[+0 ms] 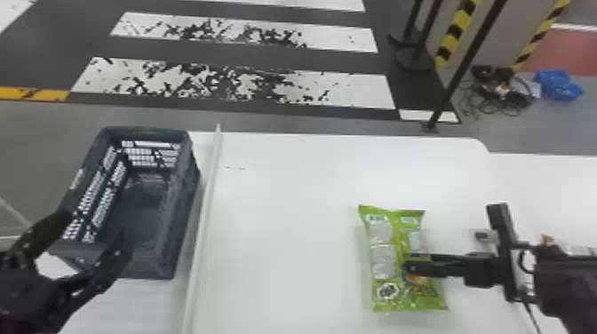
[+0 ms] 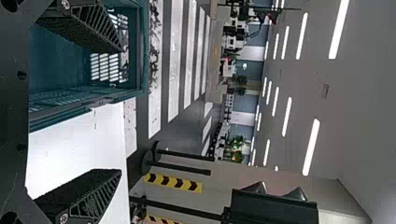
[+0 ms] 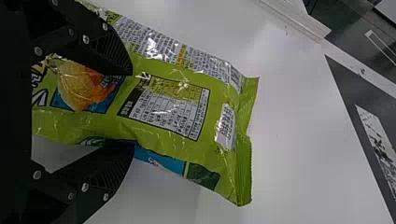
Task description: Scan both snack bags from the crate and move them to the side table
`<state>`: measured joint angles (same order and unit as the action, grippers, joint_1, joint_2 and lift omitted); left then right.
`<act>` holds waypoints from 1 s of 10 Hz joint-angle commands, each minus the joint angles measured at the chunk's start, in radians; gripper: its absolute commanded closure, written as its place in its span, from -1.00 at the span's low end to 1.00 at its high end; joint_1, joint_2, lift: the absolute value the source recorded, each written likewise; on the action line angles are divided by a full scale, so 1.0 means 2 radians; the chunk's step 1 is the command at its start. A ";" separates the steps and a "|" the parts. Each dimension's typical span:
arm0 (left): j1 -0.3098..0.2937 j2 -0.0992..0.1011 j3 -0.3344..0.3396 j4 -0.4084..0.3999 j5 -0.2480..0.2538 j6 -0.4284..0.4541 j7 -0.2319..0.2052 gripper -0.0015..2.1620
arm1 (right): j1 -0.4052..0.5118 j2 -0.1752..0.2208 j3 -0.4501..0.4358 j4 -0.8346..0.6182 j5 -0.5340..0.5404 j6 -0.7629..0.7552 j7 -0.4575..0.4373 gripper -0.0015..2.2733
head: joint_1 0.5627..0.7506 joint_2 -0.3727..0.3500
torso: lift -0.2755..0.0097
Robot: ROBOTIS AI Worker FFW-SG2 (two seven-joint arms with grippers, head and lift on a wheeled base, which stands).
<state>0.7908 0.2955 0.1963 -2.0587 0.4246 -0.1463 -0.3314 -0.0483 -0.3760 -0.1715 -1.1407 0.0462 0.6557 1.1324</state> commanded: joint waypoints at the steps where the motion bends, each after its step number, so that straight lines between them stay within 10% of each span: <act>1: 0.001 0.000 0.001 0.000 0.000 -0.001 0.000 -0.93 | 0.000 0.000 -0.001 -0.001 0.000 -0.012 -0.002 0.98 | 0.41 -0.16 | 0.73; 8: -0.008 0.001 0.002 0.018 0.002 -0.001 0.002 -0.93 | 0.051 0.018 -0.144 -0.183 -0.081 0.123 -0.043 0.98 | 0.41 -0.26 | 0.73; 10: -0.008 0.001 0.002 0.020 0.003 -0.001 0.001 -0.93 | 0.043 0.018 -0.213 -0.187 -0.114 0.137 -0.129 0.98 | 0.41 -0.39 | 0.73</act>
<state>0.7746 0.2972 0.1993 -2.0197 0.4304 -0.1475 -0.3296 0.0435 -0.3389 -0.5601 -1.5122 -0.1679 0.9244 0.8795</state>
